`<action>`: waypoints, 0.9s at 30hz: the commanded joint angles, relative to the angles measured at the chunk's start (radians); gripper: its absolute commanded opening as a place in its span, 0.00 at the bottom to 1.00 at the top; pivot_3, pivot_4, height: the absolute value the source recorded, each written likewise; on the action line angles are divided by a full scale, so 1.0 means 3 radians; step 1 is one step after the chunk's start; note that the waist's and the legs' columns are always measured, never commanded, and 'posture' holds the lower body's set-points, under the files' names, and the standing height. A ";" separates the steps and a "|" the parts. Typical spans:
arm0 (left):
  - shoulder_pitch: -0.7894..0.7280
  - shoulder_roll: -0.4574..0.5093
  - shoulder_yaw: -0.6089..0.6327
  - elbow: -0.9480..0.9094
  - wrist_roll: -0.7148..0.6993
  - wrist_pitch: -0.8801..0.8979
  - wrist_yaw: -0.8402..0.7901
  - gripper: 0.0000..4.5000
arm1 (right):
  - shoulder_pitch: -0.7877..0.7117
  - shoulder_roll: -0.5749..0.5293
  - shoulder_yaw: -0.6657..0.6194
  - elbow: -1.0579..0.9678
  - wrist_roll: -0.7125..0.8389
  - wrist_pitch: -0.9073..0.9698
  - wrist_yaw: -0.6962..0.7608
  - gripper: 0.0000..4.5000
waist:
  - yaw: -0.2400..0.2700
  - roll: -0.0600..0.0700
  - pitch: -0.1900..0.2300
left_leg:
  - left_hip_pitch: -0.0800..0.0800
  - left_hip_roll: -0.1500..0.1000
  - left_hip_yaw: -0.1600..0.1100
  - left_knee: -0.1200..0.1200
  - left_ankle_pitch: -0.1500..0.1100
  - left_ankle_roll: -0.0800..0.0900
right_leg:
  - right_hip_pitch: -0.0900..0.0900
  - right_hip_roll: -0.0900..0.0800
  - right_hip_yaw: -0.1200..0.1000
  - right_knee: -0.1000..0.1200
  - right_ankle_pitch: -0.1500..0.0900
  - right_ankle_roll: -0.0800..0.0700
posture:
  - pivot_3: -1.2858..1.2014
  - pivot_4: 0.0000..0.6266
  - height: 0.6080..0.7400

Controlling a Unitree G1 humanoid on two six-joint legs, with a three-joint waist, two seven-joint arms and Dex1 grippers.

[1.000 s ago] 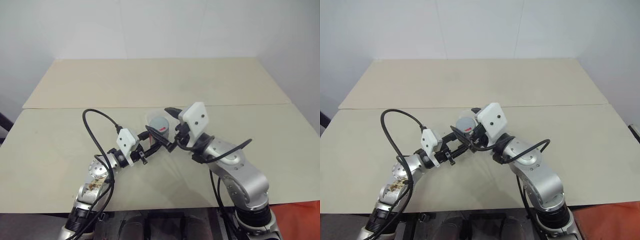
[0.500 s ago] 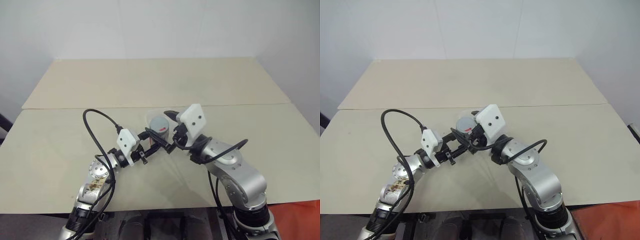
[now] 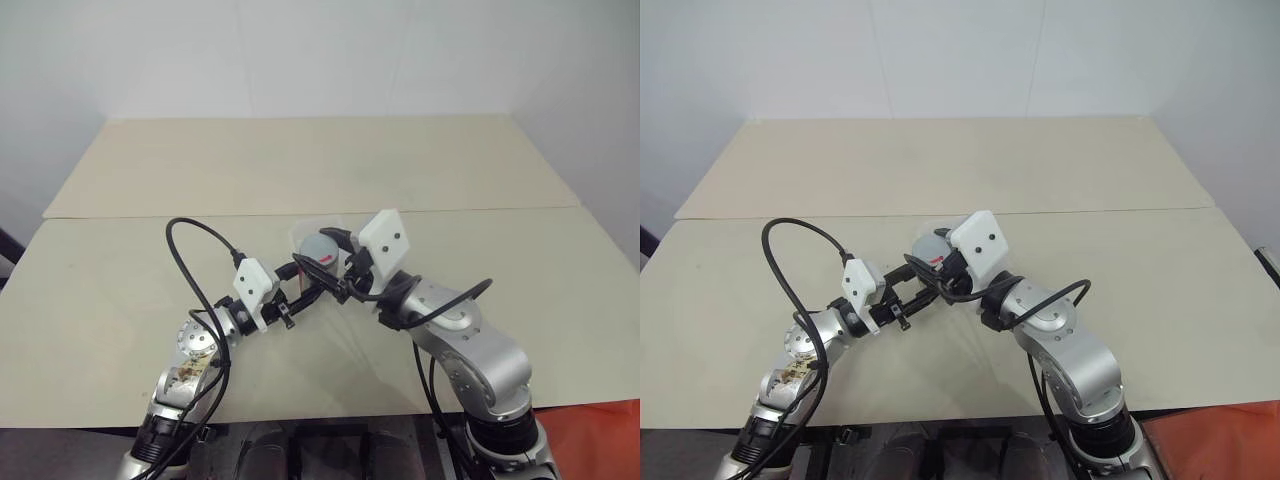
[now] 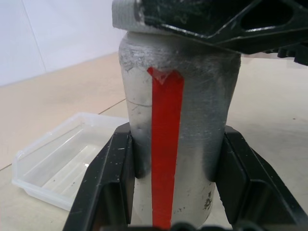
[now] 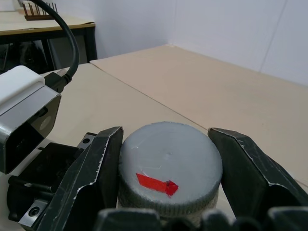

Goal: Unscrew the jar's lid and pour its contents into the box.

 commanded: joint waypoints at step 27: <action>0.0076 0.0240 -0.0005 -0.0509 -0.0392 0.0201 -0.0395 0.43 | -0.2171 -0.1080 0.1301 0.3362 0.1169 -0.2371 0.4277 0.62 | -0.0011 0.0001 0.0002 | 0.0000 0.0002 -0.0001 0.0001 -0.0005 0.0009 | 0.0003 -0.0003 -0.0001 -0.0001 0.0000 0.0000 | 0.52 0.24 1.00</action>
